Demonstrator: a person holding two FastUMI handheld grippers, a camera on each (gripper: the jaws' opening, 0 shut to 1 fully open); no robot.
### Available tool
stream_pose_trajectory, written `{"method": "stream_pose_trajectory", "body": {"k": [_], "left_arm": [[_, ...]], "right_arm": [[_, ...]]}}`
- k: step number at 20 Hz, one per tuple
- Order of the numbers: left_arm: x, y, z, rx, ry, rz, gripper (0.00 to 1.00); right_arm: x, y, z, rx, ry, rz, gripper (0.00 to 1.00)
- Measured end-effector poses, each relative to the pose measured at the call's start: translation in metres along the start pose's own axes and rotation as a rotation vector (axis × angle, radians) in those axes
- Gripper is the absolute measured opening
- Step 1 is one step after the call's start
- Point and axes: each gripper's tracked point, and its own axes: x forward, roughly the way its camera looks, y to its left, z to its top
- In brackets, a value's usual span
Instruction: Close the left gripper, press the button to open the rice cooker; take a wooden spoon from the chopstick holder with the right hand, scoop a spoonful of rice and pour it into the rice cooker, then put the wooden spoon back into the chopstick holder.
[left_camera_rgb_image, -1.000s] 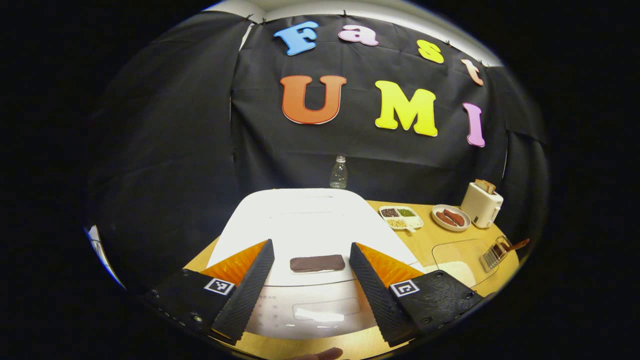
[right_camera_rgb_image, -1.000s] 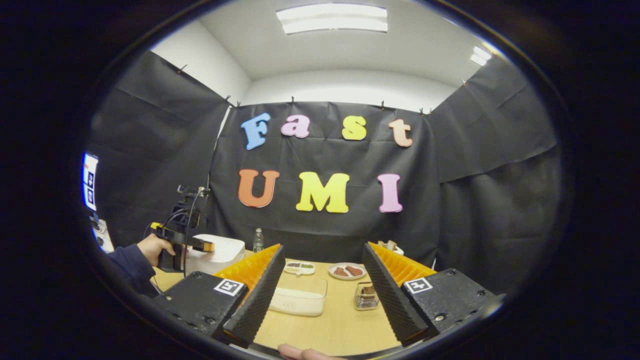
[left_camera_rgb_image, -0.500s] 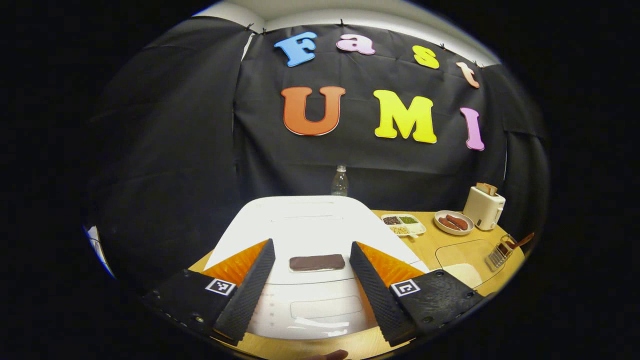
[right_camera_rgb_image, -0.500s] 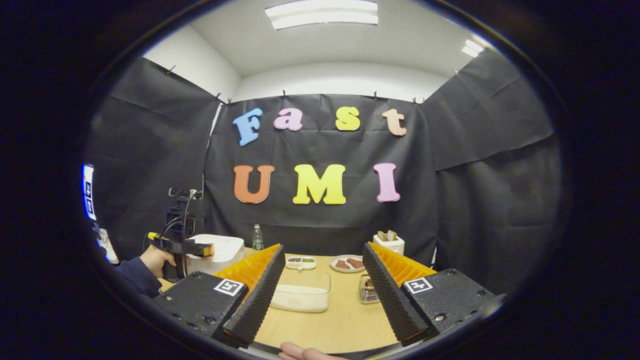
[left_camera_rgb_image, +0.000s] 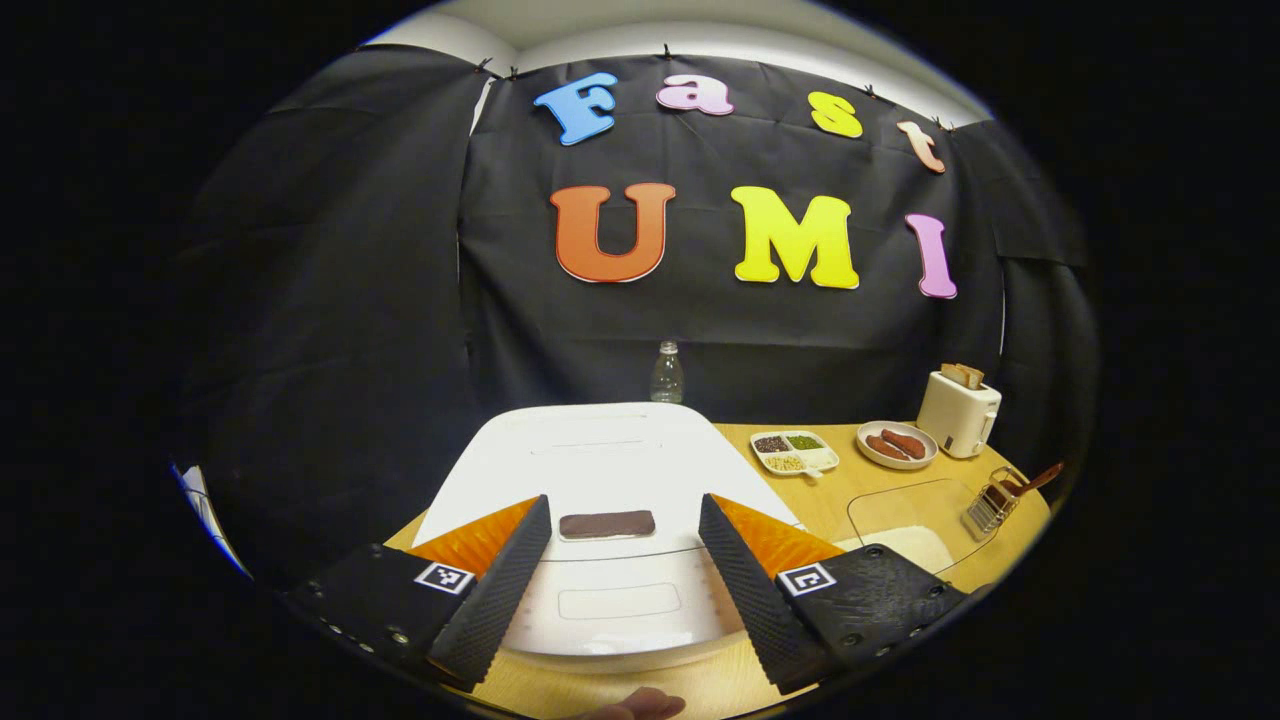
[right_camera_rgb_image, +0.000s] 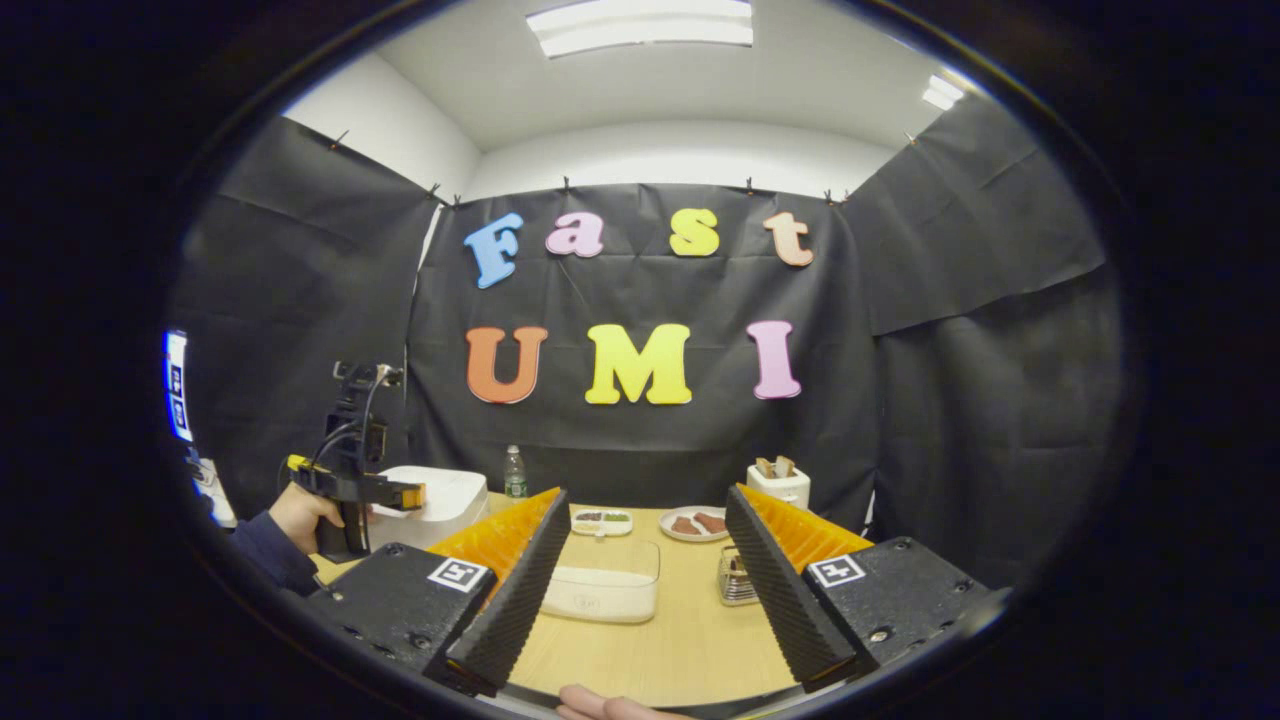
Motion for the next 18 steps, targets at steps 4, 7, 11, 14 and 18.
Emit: {"method": "stream_pose_trajectory", "body": {"k": [4, 7, 11, 14, 18], "left_arm": [[-0.052, -0.013, 0.033, 0.013, -0.092, 0.002, 0.95], [-0.107, -0.033, 0.049, 0.006, -0.161, -0.046, 0.95], [-0.178, -0.060, 0.042, -0.017, -0.205, -0.102, 0.94], [-0.218, -0.064, 0.013, 0.013, -0.202, -0.112, 0.94], [-0.238, -0.056, 0.007, 0.003, -0.221, -0.087, 0.95]], "right_arm": [[0.009, -0.010, -0.008, 0.008, 0.019, -0.027, 1.00], [0.010, -0.010, -0.011, 0.015, 0.028, -0.026, 1.00], [0.004, -0.004, -0.012, 0.013, 0.026, -0.010, 1.00], [-0.001, 0.003, -0.011, 0.022, 0.018, 0.019, 1.00], [-0.007, 0.000, -0.010, 0.006, 0.002, 0.025, 1.00]]}}
